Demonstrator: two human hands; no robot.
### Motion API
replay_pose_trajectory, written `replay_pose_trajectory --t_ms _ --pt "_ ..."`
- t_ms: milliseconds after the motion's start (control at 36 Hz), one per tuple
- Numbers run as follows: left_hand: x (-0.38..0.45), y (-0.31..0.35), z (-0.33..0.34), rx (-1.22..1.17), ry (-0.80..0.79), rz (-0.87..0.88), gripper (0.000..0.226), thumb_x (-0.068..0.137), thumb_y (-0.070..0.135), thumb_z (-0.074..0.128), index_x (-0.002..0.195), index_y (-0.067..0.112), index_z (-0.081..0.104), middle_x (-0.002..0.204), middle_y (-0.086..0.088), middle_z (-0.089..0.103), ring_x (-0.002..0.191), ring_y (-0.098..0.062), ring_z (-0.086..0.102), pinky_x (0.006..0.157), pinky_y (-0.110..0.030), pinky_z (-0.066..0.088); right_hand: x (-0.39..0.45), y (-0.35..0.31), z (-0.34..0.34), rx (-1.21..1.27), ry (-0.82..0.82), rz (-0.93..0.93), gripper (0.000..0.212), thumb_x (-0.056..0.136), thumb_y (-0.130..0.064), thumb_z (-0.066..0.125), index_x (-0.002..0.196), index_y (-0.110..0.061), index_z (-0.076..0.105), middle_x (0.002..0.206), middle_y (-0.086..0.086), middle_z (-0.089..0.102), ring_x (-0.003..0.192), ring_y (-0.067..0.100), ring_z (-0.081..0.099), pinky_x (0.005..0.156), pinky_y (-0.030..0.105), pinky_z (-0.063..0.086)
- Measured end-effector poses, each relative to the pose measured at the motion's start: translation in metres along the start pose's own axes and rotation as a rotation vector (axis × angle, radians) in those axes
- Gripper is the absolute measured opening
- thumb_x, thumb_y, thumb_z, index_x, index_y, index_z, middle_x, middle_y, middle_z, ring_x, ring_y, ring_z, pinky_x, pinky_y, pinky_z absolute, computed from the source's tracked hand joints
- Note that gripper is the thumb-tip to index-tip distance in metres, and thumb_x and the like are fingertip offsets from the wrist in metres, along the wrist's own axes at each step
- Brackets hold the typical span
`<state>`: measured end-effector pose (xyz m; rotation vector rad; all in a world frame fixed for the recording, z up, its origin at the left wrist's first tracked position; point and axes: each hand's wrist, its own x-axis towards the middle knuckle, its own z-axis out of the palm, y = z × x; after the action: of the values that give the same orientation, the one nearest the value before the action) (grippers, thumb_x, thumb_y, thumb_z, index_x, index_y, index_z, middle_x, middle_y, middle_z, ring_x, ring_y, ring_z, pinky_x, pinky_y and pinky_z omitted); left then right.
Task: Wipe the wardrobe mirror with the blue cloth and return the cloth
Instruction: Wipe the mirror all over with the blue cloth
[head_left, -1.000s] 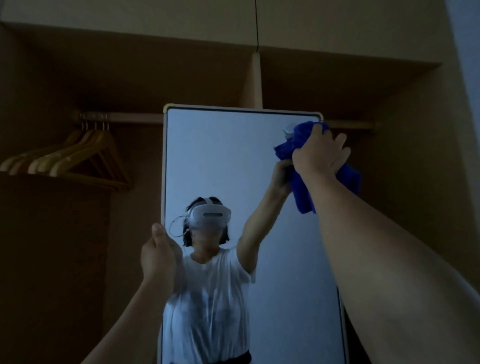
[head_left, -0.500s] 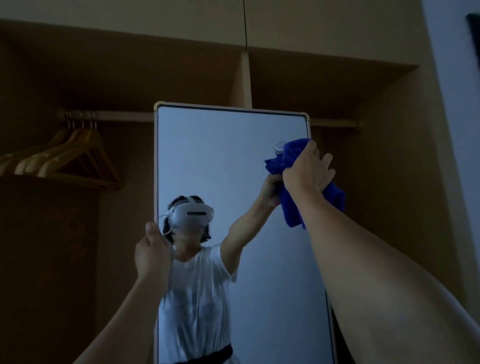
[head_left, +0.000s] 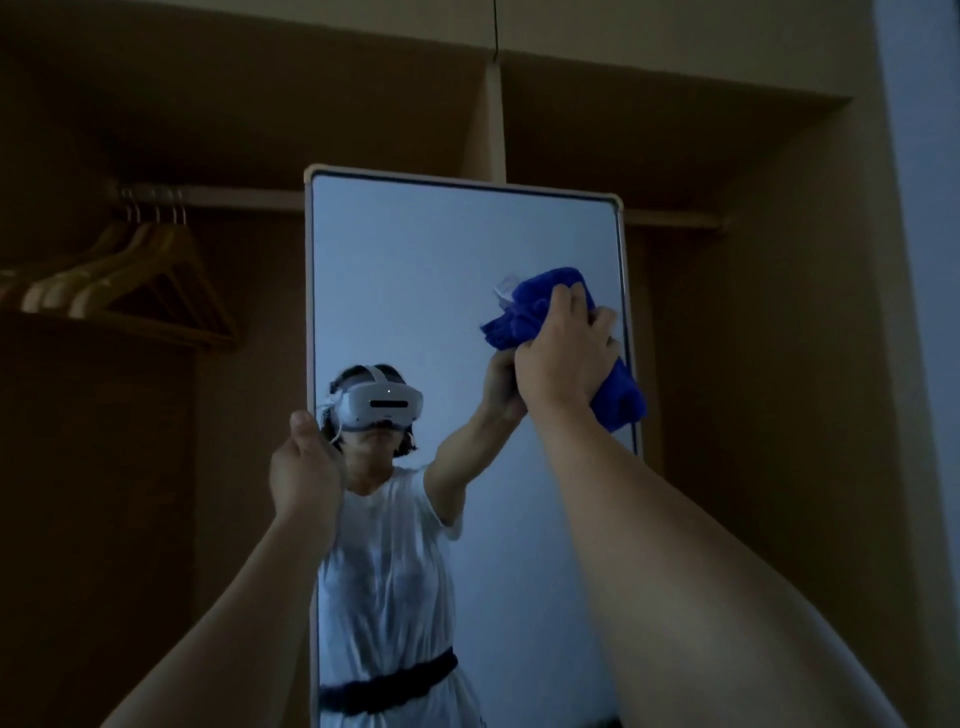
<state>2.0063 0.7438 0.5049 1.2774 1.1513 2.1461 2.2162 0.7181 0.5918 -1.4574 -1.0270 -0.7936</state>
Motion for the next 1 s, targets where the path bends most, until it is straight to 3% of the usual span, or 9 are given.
replay_pose_trajectory --t_ms 194,528,639,806,889,1000 --pt "-0.001 0.002 -0.003 -0.017 -0.033 0.000 0.050 0.099 0.045 0.026 0.066 0.015 0.048 0.063 -0.007 0.049 0.058 -0.018 0.048 0.054 -0.028 0.036 -0.035 -0.001 0.012 -0.004 -0.003 -0.076 0.068 0.074 -0.017 0.062 0.138 -0.015 0.039 0.149 0.005 0.036 0.120 0.032 0.039 0.093 0.046 0.037" --pt "0.003 -0.001 -0.003 -0.009 -0.064 -0.035 0.054 0.098 0.048 0.024 0.064 0.014 0.048 0.060 -0.008 0.050 0.056 -0.020 0.048 0.055 -0.029 0.037 0.023 -0.030 -0.007 -0.022 -0.047 -0.042 0.064 0.089 -0.013 0.054 0.146 -0.017 0.025 0.155 0.010 0.018 0.130 0.035 0.030 0.105 0.046 0.034" --pt "0.004 -0.001 -0.003 0.001 -0.053 -0.034 0.053 0.098 0.048 0.024 0.067 0.014 0.050 0.062 -0.006 0.052 0.057 -0.018 0.049 0.053 -0.027 0.036 0.001 -0.037 -0.006 -0.010 -0.002 -0.129 0.067 0.083 -0.015 0.060 0.144 -0.016 0.031 0.145 0.012 0.030 0.124 0.033 0.035 0.102 0.043 0.035" --pt "0.005 -0.001 -0.004 0.032 -0.078 -0.045 0.064 0.098 0.049 0.023 0.099 -0.002 0.060 0.073 -0.009 0.058 0.068 -0.023 0.056 0.056 -0.029 0.041 -0.051 -0.049 0.002 0.000 -0.015 -0.242 0.073 0.072 -0.015 0.064 0.140 -0.013 0.038 0.139 0.008 0.041 0.119 0.032 0.041 0.092 0.042 0.039" --pt "0.005 0.000 -0.006 0.043 -0.091 -0.029 0.063 0.099 0.047 0.023 0.101 -0.004 0.060 0.067 -0.006 0.055 0.063 -0.019 0.054 0.053 -0.028 0.039 -0.068 -0.055 0.005 0.011 0.002 -0.240 0.071 0.068 -0.015 0.069 0.136 -0.011 0.046 0.134 0.009 0.049 0.115 0.032 0.048 0.086 0.043 0.045" --pt "0.008 -0.002 -0.007 0.055 -0.113 -0.031 0.066 0.098 0.049 0.022 0.102 -0.005 0.060 0.074 -0.014 0.060 0.071 -0.028 0.059 0.057 -0.029 0.041 -0.063 -0.061 0.005 0.013 -0.012 -0.236 0.070 0.073 -0.013 0.067 0.138 -0.010 0.042 0.137 0.010 0.046 0.119 0.033 0.045 0.089 0.045 0.043"
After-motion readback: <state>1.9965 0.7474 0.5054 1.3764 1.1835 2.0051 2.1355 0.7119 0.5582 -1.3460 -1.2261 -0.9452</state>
